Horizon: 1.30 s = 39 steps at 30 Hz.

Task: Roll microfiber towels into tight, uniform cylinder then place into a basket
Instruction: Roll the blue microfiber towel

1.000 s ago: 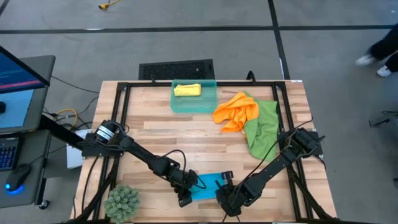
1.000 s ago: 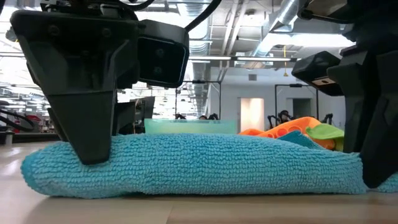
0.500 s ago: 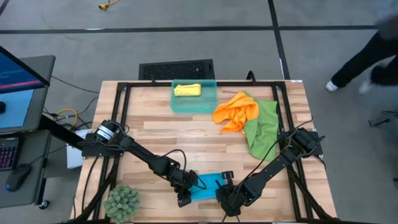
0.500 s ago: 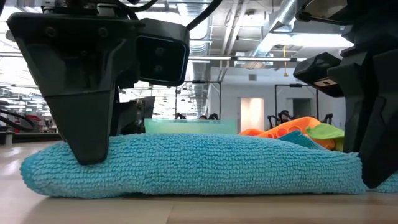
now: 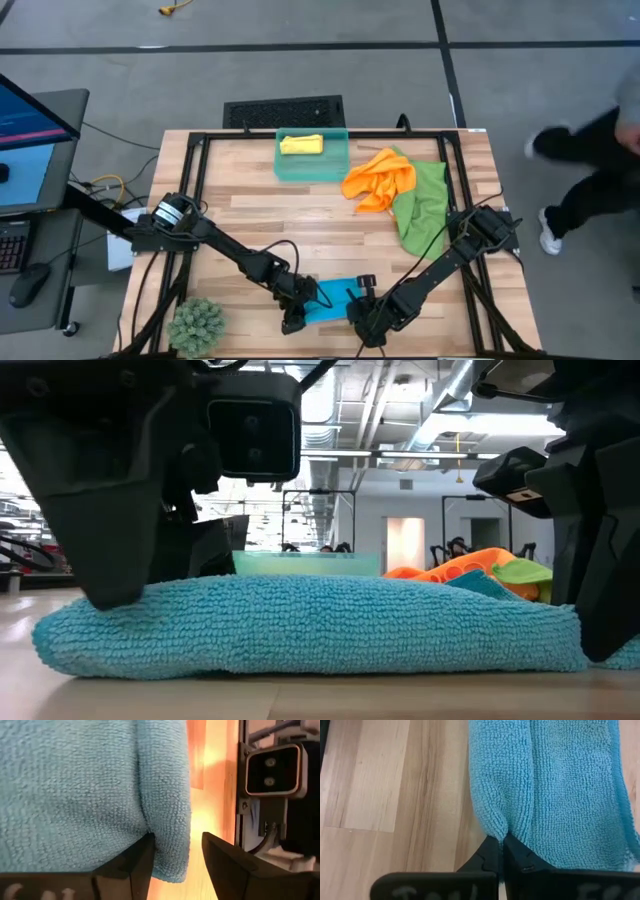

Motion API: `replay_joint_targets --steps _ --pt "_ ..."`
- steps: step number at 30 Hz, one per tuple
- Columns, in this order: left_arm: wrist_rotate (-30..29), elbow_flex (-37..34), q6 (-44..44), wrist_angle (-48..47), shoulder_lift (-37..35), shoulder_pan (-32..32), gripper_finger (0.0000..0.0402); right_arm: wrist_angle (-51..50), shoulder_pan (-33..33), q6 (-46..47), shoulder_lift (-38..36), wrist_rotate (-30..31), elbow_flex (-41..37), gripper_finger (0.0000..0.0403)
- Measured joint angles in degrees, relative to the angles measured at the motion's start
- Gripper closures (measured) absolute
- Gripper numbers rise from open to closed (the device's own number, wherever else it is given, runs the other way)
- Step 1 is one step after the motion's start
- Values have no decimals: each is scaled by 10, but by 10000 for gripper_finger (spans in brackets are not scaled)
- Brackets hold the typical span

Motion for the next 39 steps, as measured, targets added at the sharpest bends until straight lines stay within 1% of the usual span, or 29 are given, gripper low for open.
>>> replay_joint_targets --steps 3,6,10,16,19,26,29,32,37,39 --pt "18 -1 41 14 0 1 227 3 0 0 0 0 0 381" --pt "8 -1 46 19 -5 -2 228 4 0 0 0 -1 0 386" --pt "-27 -3 67 -4 -25 -8 239 5 0 3 0 -3 0 385" --pt "-93 -3 84 -72 -66 -21 252 5 0 15 0 -7 0 385" --pt "-110 -3 84 -99 -78 -30 253 5 0 15 0 -7 0 386" --pt "-166 -1 85 -106 -97 -61 254 6 -1 15 0 -7 0 384" --pt "-201 12 113 -109 -100 -80 254 6 -3 15 -1 -11 0 386" --pt "-237 32 175 -104 -100 -102 254 6 -6 15 -1 -13 0 381" --pt "-356 48 283 -102 -100 -142 254 8 -7 16 -1 -14 0 384" --pt "-401 48 305 -86 -90 -153 254 8 -7 16 -1 -14 0 386"
